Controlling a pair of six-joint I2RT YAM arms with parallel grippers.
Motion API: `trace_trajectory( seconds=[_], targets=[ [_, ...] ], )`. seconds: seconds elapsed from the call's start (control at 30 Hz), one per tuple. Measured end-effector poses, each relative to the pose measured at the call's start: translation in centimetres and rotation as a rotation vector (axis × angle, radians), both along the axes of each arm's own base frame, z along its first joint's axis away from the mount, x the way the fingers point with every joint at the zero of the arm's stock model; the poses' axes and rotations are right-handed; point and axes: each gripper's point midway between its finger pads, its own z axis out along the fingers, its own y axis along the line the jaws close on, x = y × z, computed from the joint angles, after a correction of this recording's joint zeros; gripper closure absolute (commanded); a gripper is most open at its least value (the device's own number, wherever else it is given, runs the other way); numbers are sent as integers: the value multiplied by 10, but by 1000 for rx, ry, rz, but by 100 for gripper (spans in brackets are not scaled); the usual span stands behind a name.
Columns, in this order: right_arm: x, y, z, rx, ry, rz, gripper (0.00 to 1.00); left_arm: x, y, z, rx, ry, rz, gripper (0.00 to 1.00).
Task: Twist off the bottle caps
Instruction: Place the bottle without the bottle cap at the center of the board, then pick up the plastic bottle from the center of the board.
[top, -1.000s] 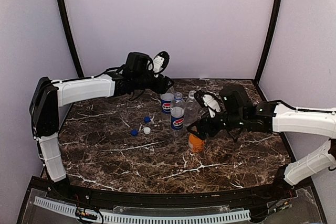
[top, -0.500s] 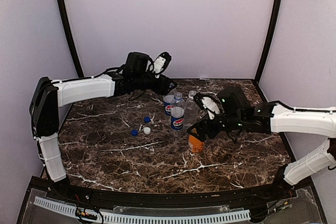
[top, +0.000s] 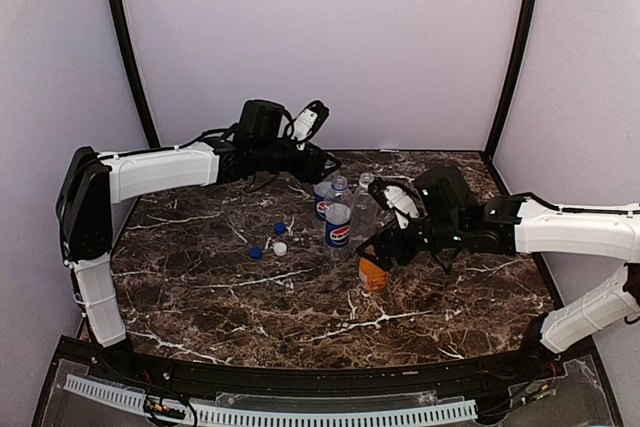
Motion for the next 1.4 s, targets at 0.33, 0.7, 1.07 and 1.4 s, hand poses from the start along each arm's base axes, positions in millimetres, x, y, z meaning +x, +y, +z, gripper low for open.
trace_trajectory(
  seconds=[0.33,0.7,1.07,1.4],
  targets=[
    [0,0,-3,-6,4,0,14,-2,-2,1,-8,6,-13,27],
    [2,-3,-10,-34,11,-13,19,-12,7,34,-57,-41,-9,16],
    [1,-5,-41,-116,69,-14,38,-44,41,123,-213,-156,40,14],
    [5,-3,-47,-140,84,-18,61,-79,80,150,-283,-192,88,13]
  ],
)
